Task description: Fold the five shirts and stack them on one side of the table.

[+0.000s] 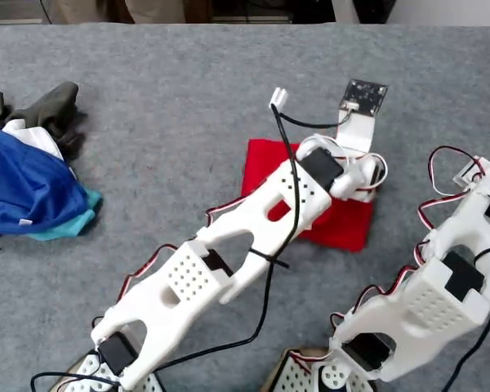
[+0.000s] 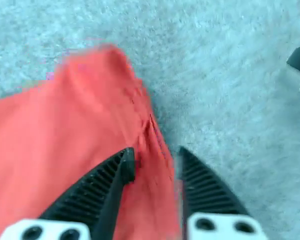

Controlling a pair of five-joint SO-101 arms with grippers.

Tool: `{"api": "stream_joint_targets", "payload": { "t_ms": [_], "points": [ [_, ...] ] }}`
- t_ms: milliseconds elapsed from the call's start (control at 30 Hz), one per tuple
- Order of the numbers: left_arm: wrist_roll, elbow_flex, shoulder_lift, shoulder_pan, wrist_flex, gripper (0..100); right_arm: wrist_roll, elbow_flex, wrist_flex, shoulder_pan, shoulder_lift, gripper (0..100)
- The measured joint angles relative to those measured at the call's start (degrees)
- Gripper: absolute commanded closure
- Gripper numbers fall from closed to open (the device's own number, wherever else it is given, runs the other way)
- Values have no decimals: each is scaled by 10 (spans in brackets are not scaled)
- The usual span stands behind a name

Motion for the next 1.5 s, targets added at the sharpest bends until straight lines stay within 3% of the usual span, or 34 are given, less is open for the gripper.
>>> {"api": "stream_joint_targets", "payload": {
  "t_ms": [167, 367, 500, 767, 1200, 1500],
  "points": [
    [47, -34, 1, -36, 18, 786, 0, 0, 0, 0, 0, 990],
    [51, -129, 4, -124, 91, 984, 0, 0, 0, 0, 1, 990],
    [53, -118, 54, -174, 98, 978, 0, 0, 0, 0, 1, 990],
    [52, -113, 145, -182, 69, 981, 0, 0, 0, 0, 5, 990],
    [83, -113, 172, -252, 55, 981, 4, 0, 3, 0, 5, 990],
    [88, -125, 172, -252, 69, 981, 125, -47, 108, -48, 3, 993]
  ]
}}
